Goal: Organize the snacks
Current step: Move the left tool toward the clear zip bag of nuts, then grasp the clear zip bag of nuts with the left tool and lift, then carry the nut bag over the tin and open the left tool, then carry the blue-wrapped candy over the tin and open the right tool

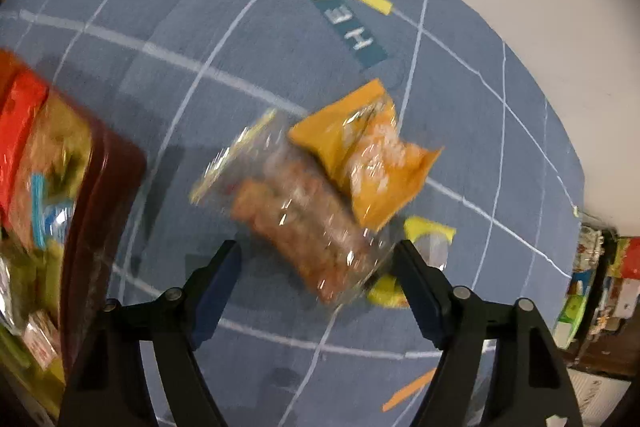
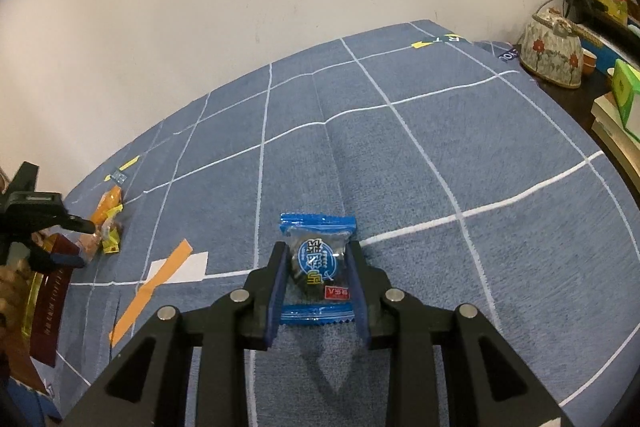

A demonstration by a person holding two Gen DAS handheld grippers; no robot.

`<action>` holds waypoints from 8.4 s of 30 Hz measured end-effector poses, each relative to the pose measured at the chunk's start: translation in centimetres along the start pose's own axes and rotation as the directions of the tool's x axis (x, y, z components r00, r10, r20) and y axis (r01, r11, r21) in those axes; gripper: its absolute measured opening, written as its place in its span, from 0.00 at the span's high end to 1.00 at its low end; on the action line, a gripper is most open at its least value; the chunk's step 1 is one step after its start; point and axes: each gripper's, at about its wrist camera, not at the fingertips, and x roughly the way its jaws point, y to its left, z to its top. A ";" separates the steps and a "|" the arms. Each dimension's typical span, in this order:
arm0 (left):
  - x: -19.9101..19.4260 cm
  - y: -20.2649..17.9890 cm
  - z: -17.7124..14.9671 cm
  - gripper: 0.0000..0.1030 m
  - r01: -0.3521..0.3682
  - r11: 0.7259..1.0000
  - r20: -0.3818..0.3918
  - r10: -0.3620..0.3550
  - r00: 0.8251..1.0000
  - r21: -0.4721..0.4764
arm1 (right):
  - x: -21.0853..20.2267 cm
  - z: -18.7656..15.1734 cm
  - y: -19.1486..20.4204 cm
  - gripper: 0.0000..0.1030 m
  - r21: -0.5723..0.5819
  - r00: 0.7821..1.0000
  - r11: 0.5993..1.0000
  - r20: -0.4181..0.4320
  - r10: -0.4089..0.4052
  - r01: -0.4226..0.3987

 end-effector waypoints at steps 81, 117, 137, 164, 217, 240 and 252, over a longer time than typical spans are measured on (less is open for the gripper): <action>-14.8 20.0 -13.6 0.63 -0.240 0.966 0.399 0.181 0.899 0.101 | 0.6 -0.4 2.8 0.72 -0.134 0.985 0.976 -0.005 -0.175 0.173; -9.7 12.4 -7.1 0.63 -0.288 0.892 0.377 0.148 0.914 0.348 | 0.8 -0.5 3.3 0.71 -0.161 0.977 0.965 -0.004 -0.212 0.208; -8.7 11.9 -6.7 0.61 -0.289 0.884 0.354 0.154 0.922 0.368 | 0.8 -0.5 3.4 0.71 -0.168 0.975 0.962 -0.003 -0.220 0.217; -16.4 17.2 -15.2 0.34 -0.361 0.922 0.530 0.237 0.814 0.143 | 0.3 -0.7 3.0 0.72 -0.112 0.979 0.973 -0.009 -0.203 0.200; -15.7 23.9 -15.3 0.18 -0.384 0.922 0.447 0.321 0.835 0.054 | 3.5 -4.9 49.5 0.72 -0.434 0.858 0.746 -0.352 0.375 -0.504; -15.1 25.2 -14.5 0.16 -0.379 0.925 0.399 0.336 0.853 0.032 | 7.5 -6.3 51.4 0.72 -0.410 0.851 0.766 -0.403 0.335 -0.496; -14.8 25.6 -14.3 0.15 -0.383 0.923 0.385 0.342 0.857 0.033 | 7.9 -6.7 52.0 0.70 -0.414 0.851 0.762 -0.402 0.339 -0.499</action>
